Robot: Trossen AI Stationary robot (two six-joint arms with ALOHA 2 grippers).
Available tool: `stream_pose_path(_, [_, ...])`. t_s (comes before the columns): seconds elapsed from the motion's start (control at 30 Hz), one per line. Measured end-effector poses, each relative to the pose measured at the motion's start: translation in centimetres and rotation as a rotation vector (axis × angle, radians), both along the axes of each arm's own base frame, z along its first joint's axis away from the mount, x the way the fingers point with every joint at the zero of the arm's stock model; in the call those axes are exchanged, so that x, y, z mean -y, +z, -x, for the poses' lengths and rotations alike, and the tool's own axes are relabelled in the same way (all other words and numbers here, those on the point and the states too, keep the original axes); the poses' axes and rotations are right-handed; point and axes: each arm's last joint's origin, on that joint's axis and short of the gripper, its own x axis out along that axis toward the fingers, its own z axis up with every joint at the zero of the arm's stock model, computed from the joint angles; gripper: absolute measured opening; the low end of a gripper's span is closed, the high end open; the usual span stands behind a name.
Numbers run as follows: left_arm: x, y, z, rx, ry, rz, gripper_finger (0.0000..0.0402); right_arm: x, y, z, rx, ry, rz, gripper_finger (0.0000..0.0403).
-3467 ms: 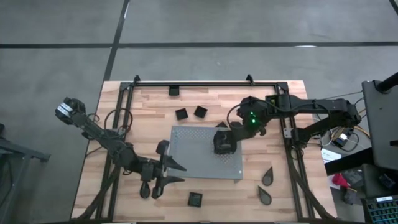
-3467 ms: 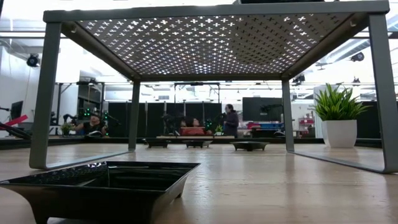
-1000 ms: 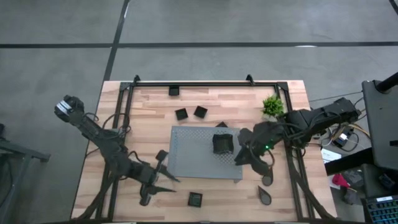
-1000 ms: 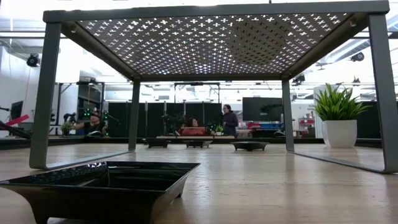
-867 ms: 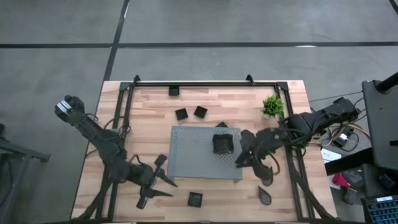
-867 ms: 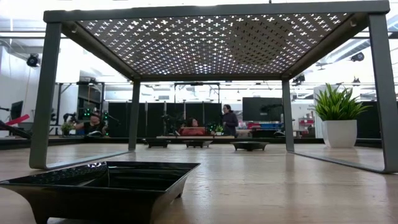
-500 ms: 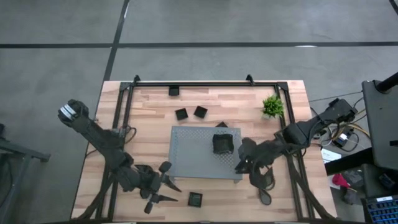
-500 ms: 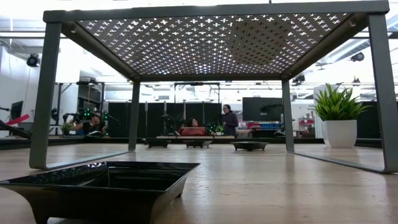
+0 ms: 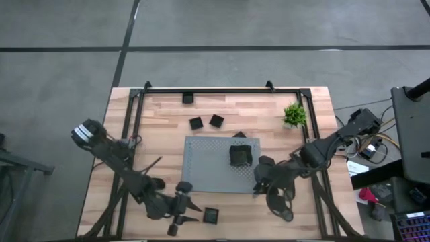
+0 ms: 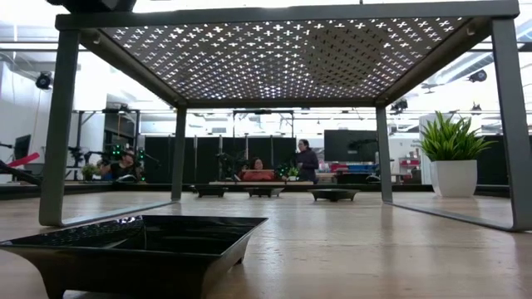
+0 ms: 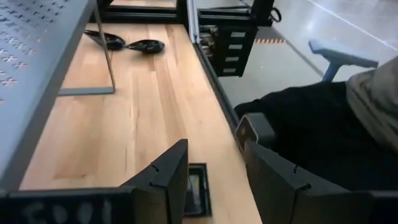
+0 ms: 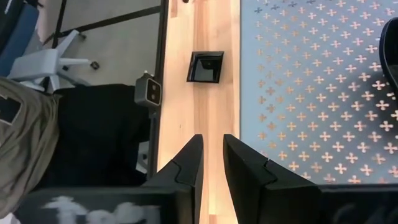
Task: Pick & Place Mini shaped plates
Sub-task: Put the square plate on the shelf
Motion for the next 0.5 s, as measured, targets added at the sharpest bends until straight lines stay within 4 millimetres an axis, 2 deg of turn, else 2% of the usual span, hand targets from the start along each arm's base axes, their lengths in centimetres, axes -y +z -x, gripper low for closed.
stream_pose_path(0.23, [2.0, 0.9, -1.1, 0.038, -0.024, -0.054, 0.0150, -0.7, -0.1, 0.4, 0.014, 0.050, 0.019, 0.0052])
stream_pose_path(0.4, [3.5, 3.4, -1.2, 0.036, -0.020, -0.147, 0.0149, -1.0, -0.2, 0.6, 0.027, 0.041, 0.047, 0.0052])
stream_pose_path(0.5, [4.2, 5.2, -0.7, 0.026, 0.055, -0.254, 0.0149, -1.0, -0.3, 0.6, 0.039, 0.021, 0.070, 0.0052])
